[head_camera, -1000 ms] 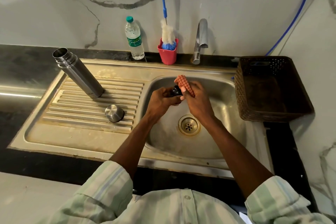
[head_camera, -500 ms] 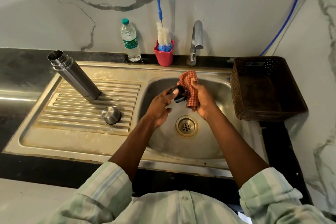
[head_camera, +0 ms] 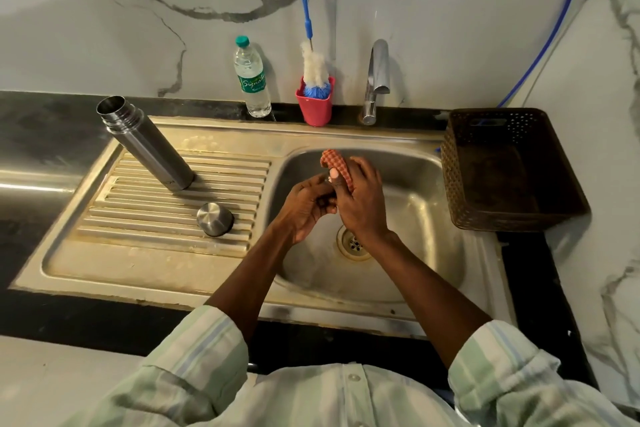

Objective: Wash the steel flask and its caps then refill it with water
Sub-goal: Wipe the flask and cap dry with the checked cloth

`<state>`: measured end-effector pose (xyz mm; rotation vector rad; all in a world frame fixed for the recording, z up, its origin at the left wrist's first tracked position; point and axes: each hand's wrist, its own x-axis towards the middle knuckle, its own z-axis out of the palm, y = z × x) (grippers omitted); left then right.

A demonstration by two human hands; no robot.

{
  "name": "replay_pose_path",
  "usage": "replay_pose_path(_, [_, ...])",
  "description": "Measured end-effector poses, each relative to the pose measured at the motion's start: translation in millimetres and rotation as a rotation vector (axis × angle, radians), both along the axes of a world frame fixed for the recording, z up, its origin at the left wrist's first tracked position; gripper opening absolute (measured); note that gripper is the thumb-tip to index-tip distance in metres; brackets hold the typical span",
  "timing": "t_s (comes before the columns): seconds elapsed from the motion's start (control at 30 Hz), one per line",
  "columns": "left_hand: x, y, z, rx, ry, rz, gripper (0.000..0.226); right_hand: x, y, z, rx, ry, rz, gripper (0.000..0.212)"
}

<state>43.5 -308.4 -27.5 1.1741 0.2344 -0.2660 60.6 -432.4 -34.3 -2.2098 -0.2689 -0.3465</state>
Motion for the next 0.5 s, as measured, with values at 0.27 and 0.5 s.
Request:
replay_pose_path(0.27, [-9.9, -12.7, -10.2, 0.198, -0.273, 0.033, 0.04, 23.1, 0.1, 44.4, 0.512, 0.807, -0.216, 0.034])
replay_pose_path(0.5, [-16.0, -9.8, -41.1, 0.683, -0.527, 0.132, 0.06, 35.7, -13.3, 32.9, 0.71, 1.208, -0.154, 0.044])
